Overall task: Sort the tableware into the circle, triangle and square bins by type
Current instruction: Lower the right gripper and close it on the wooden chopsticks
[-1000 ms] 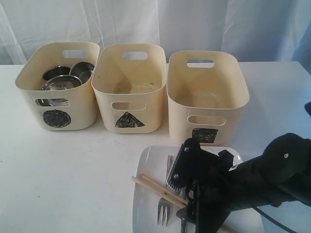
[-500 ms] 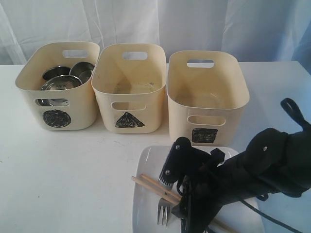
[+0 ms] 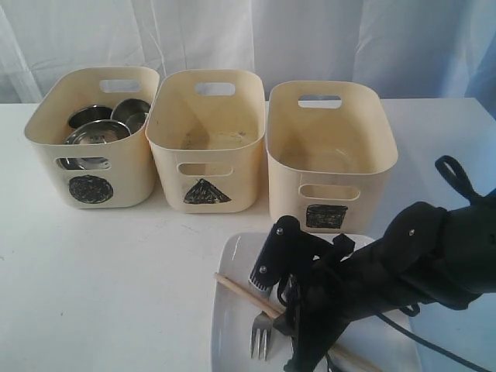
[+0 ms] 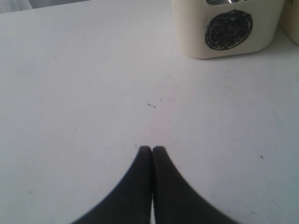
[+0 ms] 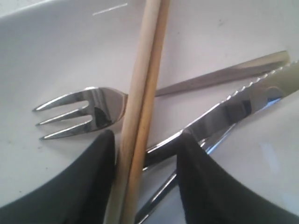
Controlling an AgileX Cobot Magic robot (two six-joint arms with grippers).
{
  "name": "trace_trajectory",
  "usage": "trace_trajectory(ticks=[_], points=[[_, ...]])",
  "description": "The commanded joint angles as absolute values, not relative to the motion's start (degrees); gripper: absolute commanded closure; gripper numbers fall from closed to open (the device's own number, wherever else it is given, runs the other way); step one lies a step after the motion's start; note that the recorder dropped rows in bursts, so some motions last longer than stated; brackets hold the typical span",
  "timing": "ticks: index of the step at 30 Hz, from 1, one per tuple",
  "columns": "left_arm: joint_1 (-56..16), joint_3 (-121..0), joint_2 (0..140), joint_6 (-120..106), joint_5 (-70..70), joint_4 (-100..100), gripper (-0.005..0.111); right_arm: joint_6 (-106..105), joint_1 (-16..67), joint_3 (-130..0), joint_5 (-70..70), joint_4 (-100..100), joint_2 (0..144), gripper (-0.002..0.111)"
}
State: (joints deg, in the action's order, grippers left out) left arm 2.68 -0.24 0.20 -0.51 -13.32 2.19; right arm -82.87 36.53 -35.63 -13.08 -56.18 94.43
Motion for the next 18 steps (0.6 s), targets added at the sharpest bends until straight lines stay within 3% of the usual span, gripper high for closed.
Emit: trace_trajectory(ticks=[1,7,18], points=[[2.4,0.0,0.0,-0.5,-13.2,2.0,0.107,-83.7,36.6,-35.5,-14.7,-55.7,95.0,0.075],[2.4,0.0,0.0,-0.5,-13.2,2.0,0.107,-83.7,36.6,-35.5,-14.5,-55.7,95.0,0.089],[2.4,0.0,0.0,-0.5,-13.2,2.0,0.107,-83.5,36.6,-35.5,-13.3,-56.1,95.0,0.105]])
